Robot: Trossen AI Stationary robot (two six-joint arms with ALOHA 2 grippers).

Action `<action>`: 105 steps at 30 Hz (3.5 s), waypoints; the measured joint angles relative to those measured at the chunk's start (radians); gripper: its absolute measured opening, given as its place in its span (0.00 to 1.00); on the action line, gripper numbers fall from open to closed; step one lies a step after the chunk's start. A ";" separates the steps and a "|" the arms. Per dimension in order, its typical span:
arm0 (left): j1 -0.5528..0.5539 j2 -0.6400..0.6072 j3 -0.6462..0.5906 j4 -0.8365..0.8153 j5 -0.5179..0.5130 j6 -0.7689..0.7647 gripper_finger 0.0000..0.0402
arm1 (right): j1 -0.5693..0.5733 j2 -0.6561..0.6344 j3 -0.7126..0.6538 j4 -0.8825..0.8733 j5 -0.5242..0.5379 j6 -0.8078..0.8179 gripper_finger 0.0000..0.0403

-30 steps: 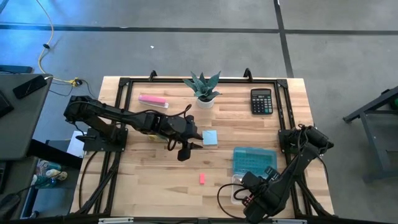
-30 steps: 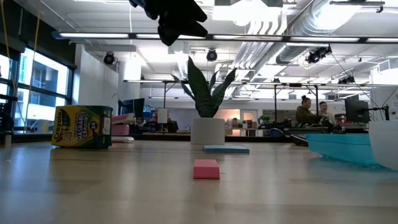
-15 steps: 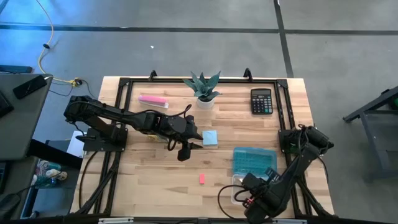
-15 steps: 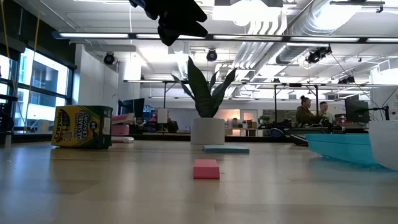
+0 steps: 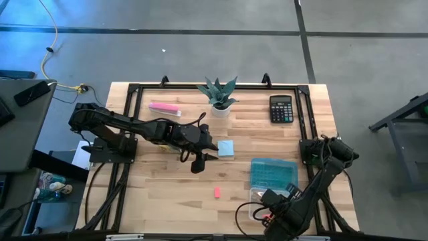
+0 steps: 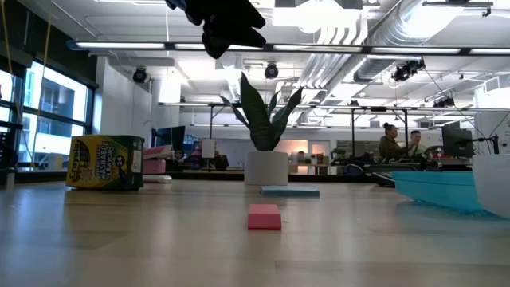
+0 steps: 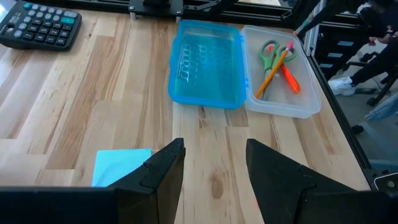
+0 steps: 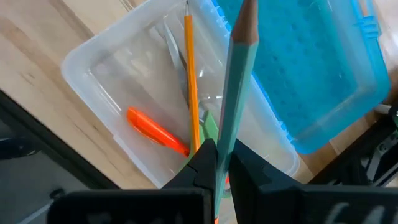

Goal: Pack school essentials
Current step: Put the blue pencil into the blue supply box, then put the pink eraser into the blue supply box

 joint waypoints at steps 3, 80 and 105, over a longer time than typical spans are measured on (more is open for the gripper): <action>-0.001 0.000 0.000 0.000 0.005 0.000 0.40 | 0.006 0.032 0.000 0.005 -0.025 0.001 0.03; 0.022 -0.388 0.000 -0.525 0.000 -0.125 0.40 | -0.241 -0.086 0.000 0.348 0.335 0.042 0.34; -0.028 -0.693 -0.042 -0.918 -0.224 -0.305 0.40 | -0.541 -0.085 0.000 0.884 0.178 -0.617 0.34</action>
